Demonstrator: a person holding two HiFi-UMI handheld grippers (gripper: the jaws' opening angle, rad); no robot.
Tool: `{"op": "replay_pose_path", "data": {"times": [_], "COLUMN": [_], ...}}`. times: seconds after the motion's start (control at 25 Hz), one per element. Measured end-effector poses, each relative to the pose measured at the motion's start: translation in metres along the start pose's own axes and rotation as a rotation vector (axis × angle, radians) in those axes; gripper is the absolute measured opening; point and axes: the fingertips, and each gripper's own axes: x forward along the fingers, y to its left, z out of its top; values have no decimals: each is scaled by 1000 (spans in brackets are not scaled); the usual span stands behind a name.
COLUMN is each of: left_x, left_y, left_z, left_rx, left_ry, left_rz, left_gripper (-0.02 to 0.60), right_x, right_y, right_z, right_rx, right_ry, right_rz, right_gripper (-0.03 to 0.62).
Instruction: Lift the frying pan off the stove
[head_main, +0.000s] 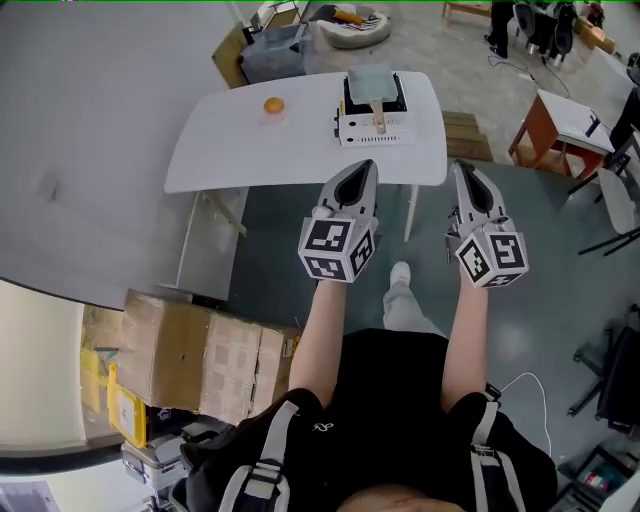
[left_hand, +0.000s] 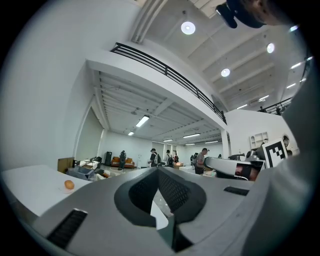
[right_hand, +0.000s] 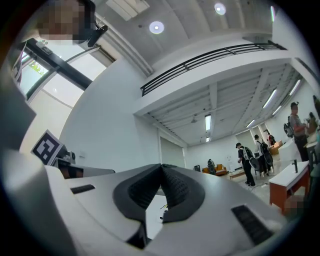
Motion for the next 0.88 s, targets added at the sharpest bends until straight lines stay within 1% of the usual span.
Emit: {"op": "replay_pose_path", "data": {"times": [0.08,0.2,0.28,0.4,0.56,0.72,0.8,0.88], "left_x": [15,27,41,73,124,170,185,199], "left_y": [14,52,71,94,125,151,163,171], "left_z": [-5,-17,-22,-31,-46,-65,-68,-66], "left_rx": [4,-23,-42,-60,-111,-158,-187,-189], "left_ry": [14,52,62,61,53,87,93,103], "left_rz": [13,80,108,121,144,161,170,170], "left_gripper": [-8,-8,-8,-8,-8,-8,-8,-8], "right_x": [22,58,83,124,178,228,249,268], "right_y": [-8,-11,-21,-37,-52,-76,-82,-85], "right_z": [-9,-34,-45,-59,-77,-97,-105,-109], "right_rx": [17,39,43,26,-27,-15,-36,-59], "right_ry": [3,33,51,71,98,136,165,184], "right_rz": [23,72,89,116,188,241,266,293], "right_gripper": [0,0,0,-2,0,0,0,0]}}
